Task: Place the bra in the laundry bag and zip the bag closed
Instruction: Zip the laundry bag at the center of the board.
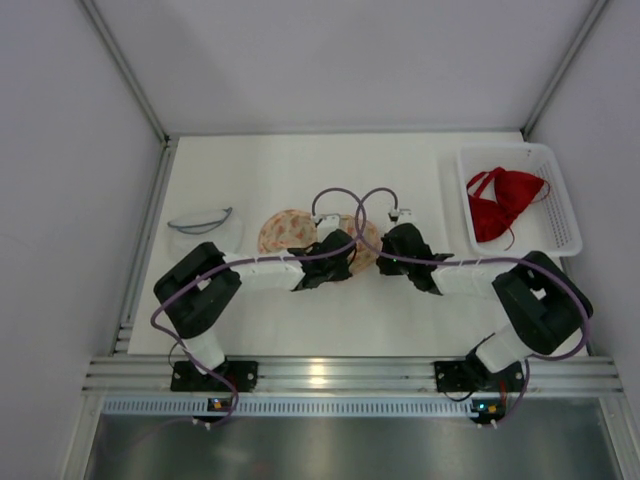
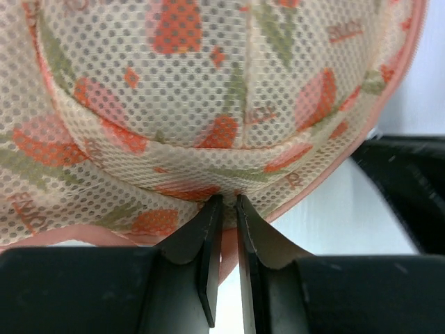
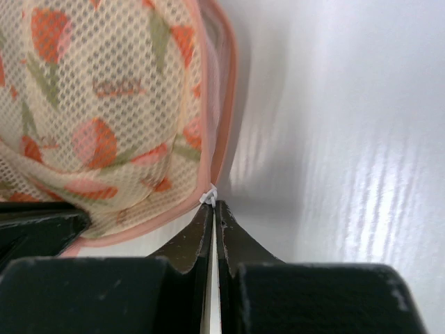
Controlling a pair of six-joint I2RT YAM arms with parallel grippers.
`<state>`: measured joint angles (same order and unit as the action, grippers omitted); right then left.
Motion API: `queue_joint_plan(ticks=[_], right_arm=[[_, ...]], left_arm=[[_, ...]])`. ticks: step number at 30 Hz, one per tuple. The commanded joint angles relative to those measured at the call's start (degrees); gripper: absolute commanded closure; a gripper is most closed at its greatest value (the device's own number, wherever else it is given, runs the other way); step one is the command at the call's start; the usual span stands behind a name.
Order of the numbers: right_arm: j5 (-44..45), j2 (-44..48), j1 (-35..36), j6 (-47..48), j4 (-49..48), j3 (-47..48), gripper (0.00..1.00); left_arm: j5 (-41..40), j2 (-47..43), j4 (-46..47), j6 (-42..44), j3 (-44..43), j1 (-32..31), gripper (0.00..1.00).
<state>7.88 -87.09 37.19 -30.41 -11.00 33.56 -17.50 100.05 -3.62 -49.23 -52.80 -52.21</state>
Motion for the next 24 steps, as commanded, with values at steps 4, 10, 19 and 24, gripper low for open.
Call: queue_joint_plan(ticks=[4,10,19,24], right_arm=[[0.47,-2.02,-6.42,6.24,5.91,3.61,1.00],[-1.73,-4.23,-8.27,8.62,4.85,6.07,1.00],[-5.95,0.33,-5.48,6.60,0.90,0.29,1.00],[-4.63,0.69,1.21,0.80,-1.90,-2.09,1.00]], left_arm=[[1.24,-2.31,-10.71,1.07,6.12,1.93,0.80],[0.71,-5.30,-12.81,4.05,8.06,4.04,0.80],[0.10,-5.66,-12.38,11.26,6.04,14.05,0.80],[0.79,-2.59,-11.15,13.54,1.47,15.82,0.80]])
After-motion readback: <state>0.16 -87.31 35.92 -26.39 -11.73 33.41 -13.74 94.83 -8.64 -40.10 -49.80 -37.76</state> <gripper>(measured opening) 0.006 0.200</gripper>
